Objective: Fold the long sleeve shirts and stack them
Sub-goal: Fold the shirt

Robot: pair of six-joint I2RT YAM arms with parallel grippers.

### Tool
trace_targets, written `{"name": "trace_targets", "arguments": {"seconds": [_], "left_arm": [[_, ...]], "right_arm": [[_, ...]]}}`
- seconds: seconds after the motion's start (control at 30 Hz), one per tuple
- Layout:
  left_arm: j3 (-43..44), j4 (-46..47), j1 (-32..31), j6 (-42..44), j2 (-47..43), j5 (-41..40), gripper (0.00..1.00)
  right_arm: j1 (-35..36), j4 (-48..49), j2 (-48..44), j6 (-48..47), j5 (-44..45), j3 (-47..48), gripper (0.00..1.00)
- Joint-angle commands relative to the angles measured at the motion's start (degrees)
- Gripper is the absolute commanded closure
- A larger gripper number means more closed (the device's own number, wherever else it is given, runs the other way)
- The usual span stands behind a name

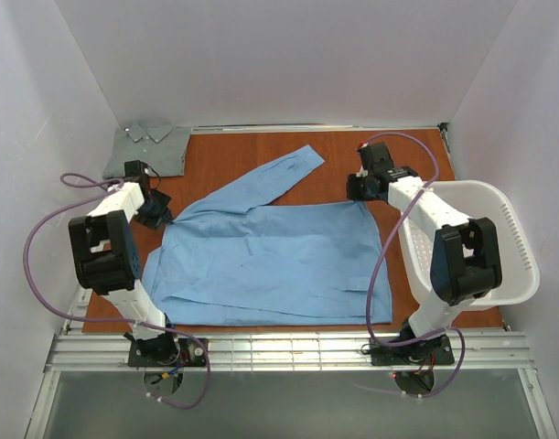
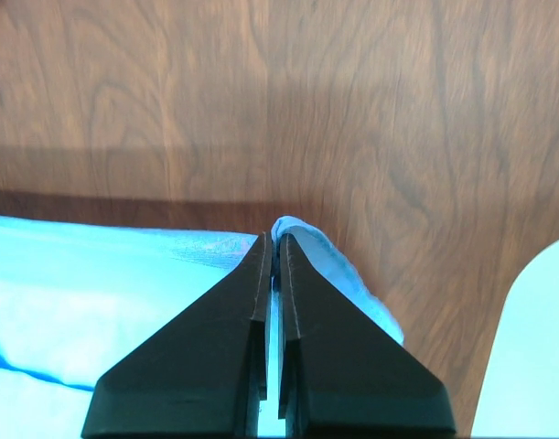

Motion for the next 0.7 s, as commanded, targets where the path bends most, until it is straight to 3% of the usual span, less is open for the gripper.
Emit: {"name": "trace_targets", "arguments": {"seconds": [0.0,0.3,0.67], "left_arm": [[-3.37,3.04,0.66,1.25,-5.63,-2.15,1.0],[-7.86,7.96,1.45,4.42,-12.84,-1.35,1.0],[-20.77,9.9,1.45,2.84,-22.78,-2.94,1.0]], "right_arm": [[-1.17,0.73,-2.81,1.69,-1.47,-4.73,0.99],[-2.93,4.07,-9.23,2.75,-5.42,-10.19,0.99],[-3.01,6.27,-15.03,5.38,-11.49,-20.99,0.99]]}}
